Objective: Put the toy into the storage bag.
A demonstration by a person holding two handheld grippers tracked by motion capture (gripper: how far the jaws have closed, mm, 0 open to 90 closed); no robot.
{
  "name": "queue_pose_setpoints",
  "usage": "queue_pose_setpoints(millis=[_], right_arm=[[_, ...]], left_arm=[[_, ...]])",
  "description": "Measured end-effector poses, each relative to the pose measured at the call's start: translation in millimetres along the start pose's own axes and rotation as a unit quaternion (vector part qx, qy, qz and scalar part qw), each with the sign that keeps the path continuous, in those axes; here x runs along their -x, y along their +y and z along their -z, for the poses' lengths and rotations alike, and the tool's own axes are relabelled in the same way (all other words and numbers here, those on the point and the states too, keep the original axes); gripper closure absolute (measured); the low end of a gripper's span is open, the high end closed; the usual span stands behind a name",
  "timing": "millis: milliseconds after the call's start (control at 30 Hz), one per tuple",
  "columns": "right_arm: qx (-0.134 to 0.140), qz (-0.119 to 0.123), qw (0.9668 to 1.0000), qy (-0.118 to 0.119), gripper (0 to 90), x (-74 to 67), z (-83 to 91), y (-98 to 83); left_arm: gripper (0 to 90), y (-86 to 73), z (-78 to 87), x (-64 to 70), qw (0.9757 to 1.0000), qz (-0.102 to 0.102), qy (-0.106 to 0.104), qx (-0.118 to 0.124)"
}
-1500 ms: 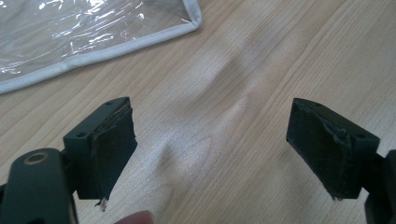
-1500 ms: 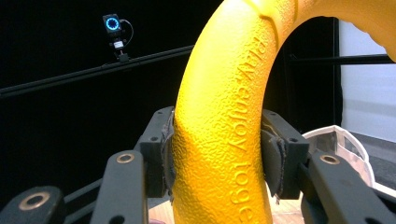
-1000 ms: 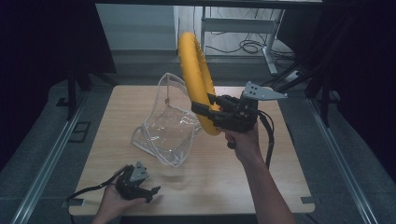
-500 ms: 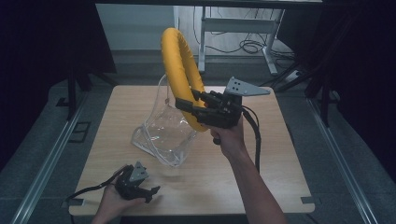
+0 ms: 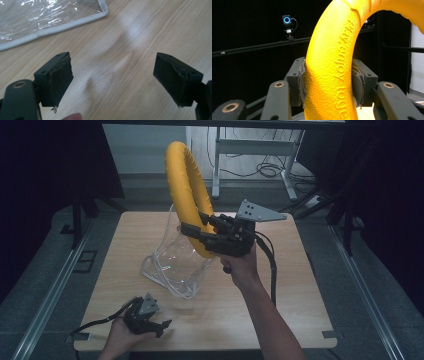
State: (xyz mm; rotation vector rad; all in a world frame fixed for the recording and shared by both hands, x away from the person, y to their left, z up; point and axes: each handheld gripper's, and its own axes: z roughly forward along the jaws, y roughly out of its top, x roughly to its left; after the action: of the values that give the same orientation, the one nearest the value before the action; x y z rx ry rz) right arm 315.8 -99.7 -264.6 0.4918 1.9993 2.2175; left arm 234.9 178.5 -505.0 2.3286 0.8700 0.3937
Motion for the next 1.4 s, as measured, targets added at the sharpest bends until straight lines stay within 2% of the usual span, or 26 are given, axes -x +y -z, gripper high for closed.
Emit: queue_pose_setpoints(millis=[400,833,1400], right_arm=[[0.008,-0.015,0.9997,0.021,51.2,-1.1,-16.2,-8.3],[0.011,-0.045,0.9982,0.037,51.2,2.3,-32.7,-36.8],[0.007,-0.067,0.997,0.038,51.1,7.4,-35.3,-58.2]], left_arm=[[15.4,-0.1,1.6,-0.1,1.0,0.001,0.002,0.002],[15.4,-0.3,0.9,0.0,1.0,-0.001,0.003,-0.001],[15.4,-0.6,-1.5,0.6,1.0,-0.003,0.002,-0.004]])
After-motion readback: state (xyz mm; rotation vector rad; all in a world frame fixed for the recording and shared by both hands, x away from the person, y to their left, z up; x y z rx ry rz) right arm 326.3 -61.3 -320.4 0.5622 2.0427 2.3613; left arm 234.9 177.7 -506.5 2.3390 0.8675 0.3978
